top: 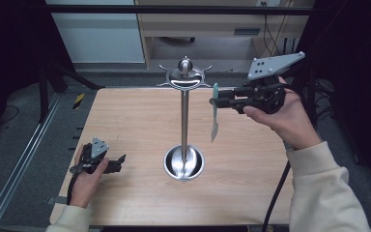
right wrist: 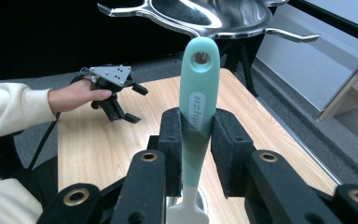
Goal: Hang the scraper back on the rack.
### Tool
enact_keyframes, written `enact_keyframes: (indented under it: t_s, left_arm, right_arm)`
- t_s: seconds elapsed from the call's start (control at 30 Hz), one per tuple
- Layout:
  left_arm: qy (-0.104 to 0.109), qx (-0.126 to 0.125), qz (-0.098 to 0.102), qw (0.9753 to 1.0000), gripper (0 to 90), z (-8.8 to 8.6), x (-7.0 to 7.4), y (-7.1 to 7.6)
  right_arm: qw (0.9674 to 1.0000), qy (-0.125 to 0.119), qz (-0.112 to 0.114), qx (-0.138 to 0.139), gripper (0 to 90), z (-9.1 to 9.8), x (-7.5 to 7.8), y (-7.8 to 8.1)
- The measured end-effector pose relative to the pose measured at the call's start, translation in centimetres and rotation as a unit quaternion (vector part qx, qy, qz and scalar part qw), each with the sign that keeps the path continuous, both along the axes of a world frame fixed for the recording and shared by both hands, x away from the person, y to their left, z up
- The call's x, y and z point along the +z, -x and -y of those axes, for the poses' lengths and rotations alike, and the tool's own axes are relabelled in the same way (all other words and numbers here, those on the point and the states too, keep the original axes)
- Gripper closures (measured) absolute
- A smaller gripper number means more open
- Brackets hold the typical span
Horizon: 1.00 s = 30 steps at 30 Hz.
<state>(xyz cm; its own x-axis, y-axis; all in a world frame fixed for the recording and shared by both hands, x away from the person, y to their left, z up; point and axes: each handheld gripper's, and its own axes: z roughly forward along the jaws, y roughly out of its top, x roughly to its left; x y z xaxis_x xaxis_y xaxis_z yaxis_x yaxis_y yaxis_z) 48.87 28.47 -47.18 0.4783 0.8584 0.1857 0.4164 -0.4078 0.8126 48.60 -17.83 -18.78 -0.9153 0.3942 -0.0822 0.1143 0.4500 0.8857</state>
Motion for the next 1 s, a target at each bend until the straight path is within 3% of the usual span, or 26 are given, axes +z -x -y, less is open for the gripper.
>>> enact_keyframes:
  t_s: [1.0]
  left_arm:
    - [0.001,-0.001,-0.001,1.0000,4.4,0.00,0.01,-0.01]
  right_arm:
    - [1.0000,0.003,-0.005,0.001,74.4,-0.64,-0.06,-0.29]
